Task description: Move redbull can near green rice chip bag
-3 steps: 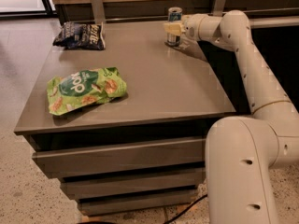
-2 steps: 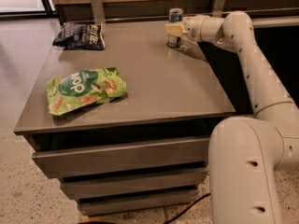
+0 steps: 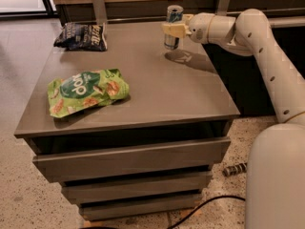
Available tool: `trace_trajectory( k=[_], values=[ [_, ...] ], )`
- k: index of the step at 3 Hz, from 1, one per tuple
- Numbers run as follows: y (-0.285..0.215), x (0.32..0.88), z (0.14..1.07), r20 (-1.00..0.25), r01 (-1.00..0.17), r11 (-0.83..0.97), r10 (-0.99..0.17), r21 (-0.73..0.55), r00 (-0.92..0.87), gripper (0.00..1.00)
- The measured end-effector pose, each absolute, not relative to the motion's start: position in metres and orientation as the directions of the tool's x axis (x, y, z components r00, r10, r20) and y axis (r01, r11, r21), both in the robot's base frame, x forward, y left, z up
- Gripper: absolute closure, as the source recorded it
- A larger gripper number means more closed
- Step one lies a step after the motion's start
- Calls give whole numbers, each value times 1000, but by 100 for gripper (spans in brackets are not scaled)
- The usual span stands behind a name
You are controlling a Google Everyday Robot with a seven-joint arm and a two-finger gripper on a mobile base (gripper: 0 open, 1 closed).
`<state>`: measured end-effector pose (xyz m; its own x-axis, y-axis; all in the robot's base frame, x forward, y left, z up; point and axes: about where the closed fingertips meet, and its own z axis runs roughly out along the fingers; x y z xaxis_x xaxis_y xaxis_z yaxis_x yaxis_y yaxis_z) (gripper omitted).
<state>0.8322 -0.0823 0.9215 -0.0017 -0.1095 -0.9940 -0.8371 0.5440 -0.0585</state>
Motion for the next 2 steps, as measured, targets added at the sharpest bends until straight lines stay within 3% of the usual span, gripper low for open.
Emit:
trace_trajectory(
  k=[2],
  values=[
    [-23, 757, 930, -998, -919, 392, -64, -30, 5, 100]
  ],
)
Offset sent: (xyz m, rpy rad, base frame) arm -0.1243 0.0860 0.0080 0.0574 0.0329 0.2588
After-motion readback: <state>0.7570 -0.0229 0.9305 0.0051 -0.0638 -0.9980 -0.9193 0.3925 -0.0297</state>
